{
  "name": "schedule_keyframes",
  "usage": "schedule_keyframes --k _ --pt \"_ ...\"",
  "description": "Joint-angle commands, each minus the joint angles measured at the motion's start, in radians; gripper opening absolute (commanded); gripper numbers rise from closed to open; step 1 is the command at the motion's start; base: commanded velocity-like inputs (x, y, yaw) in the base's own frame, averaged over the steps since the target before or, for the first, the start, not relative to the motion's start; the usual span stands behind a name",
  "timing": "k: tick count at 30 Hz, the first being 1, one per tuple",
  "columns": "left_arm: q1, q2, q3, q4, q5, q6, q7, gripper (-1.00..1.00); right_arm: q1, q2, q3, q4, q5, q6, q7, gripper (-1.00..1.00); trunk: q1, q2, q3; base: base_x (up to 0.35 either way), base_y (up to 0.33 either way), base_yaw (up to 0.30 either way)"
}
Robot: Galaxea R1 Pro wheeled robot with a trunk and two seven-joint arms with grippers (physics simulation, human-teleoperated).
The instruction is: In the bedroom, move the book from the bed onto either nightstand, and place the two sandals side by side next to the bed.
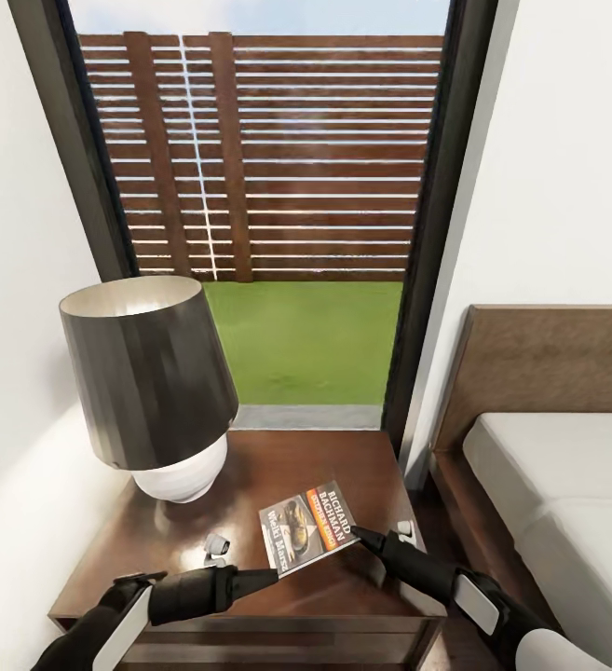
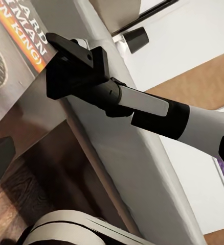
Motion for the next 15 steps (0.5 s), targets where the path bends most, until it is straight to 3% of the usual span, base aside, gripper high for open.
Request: schedule_keyframes --k 1,7,15 --pt "-0.001 0.001 -0.004 0.0 0.009 0.01 0.0 1.0 -0.001 -0.001 0.005 0.0 -0.011 0.009 0.001 -1.0 0.0 -0.001 -0.005 0.0 0.0 0.0" --pt "-0.001 0.001 -0.004 -0.001 0.009 0.01 0.0 1.0 -0.001 -0.001 0.006 0.0 -0.011 0.009 0.001 -1.0 0.003 -0.002 -0.028 0.0 0.0 0.0" --pt "0.0 0.003 -0.006 0.001 0.01 0.009 0.0 1.0 -0.001 -0.001 0.006 0.0 -0.011 0.009 0.001 -1.0 0.003 -0.002 -0.028 0.004 0.0 0.0"
